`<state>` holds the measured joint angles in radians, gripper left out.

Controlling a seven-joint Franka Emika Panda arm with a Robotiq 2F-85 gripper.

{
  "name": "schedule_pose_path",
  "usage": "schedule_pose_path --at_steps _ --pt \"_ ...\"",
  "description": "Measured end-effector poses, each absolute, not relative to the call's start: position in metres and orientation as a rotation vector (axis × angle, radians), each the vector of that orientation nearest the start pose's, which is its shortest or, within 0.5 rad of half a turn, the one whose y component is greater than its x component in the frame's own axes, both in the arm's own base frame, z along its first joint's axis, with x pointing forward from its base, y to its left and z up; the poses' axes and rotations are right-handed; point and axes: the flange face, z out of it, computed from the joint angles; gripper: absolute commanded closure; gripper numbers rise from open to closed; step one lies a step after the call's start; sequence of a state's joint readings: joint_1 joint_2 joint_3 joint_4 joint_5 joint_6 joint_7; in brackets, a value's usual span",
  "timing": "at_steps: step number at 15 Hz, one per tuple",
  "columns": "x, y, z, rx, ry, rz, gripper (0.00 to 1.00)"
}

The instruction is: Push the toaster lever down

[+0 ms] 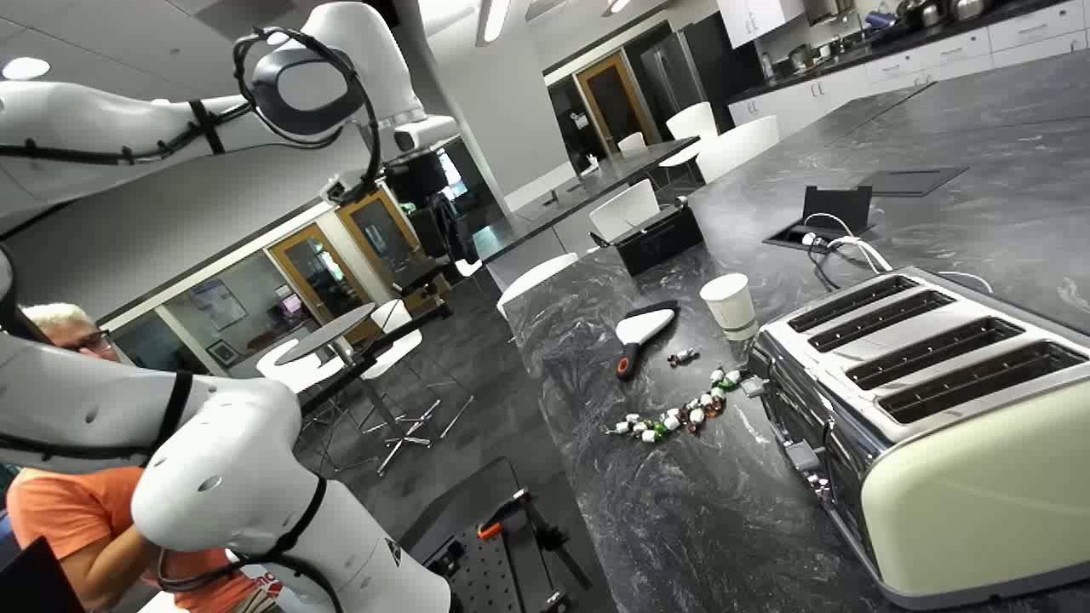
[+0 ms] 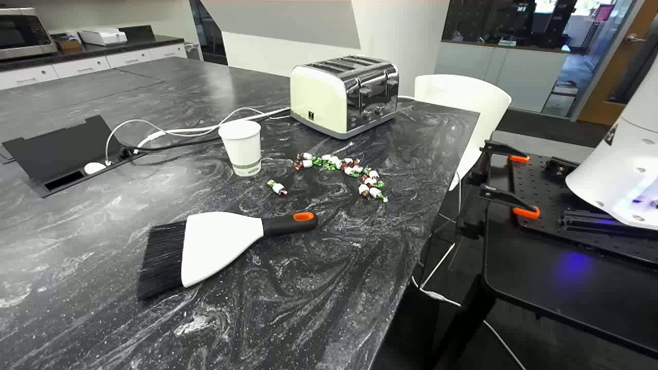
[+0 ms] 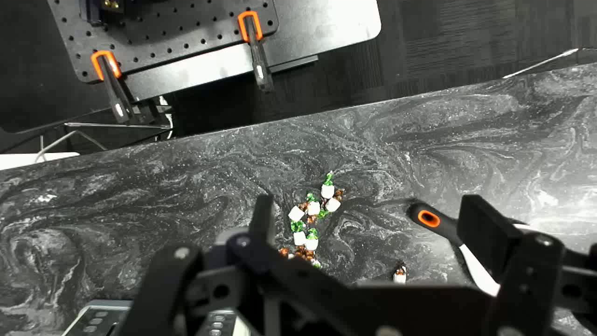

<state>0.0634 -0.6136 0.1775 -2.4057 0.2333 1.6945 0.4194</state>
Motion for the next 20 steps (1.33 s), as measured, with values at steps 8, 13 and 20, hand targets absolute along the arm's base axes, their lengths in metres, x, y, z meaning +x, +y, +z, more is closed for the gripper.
schedule_pose_path --at_steps 8,13,20 --pt "0.342 0.113 0.517 -3.020 0.392 0.198 0.00" --pt "0.363 0.051 0.522 -2.992 0.579 0.047 0.00" --pt "0.377 -0.104 0.492 -2.953 0.857 -0.219 0.00"
